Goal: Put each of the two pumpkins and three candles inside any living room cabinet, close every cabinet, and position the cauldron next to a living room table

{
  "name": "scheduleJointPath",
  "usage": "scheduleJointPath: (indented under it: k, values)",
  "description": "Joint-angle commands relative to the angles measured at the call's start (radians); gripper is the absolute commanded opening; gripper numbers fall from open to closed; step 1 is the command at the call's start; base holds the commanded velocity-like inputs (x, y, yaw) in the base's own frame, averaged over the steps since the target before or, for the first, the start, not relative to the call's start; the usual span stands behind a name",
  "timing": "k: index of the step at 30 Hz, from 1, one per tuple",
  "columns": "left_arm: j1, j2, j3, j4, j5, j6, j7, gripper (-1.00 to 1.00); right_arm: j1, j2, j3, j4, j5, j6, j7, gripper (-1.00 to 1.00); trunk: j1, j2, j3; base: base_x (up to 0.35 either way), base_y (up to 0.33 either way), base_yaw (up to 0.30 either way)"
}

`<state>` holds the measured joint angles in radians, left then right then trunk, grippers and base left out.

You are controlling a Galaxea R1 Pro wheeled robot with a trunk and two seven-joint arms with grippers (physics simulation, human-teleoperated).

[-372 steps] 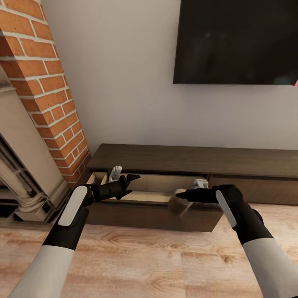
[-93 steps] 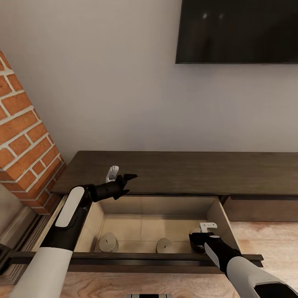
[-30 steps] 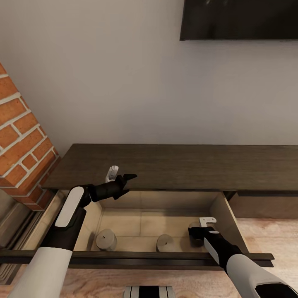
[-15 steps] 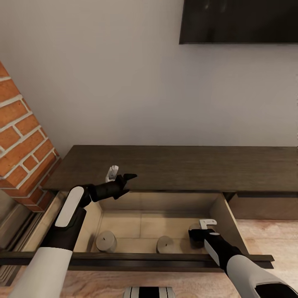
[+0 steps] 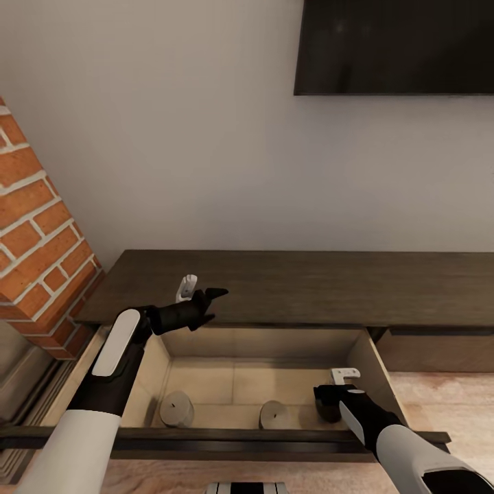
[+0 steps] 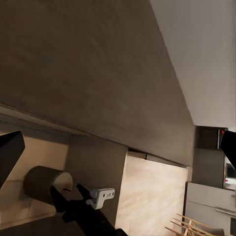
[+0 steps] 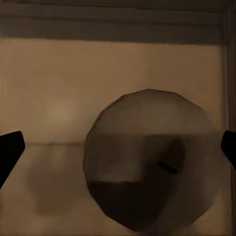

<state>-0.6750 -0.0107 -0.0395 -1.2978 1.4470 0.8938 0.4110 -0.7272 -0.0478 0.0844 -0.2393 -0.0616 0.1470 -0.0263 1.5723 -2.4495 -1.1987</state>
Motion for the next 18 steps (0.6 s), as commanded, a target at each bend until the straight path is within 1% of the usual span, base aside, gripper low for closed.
scheduleJointPath:
  k: [1,18]
  values:
    - [0.000,0.000,0.000,0.000,0.000,0.000,0.000,1.00,0.000,0.000,0.000,0.000,0.000,0.000,0.000,1.00,-0.004,0.007,0.003,0.000,0.000,0.000]
    - [0.000,0.001,0.000,0.000,-0.002,-0.001,0.004,1.00,0.000,-0.002,0.000,-0.004,0.000,0.000,0.000,1.00,-0.069,0.126,0.056,0.000,0.000,0.000]
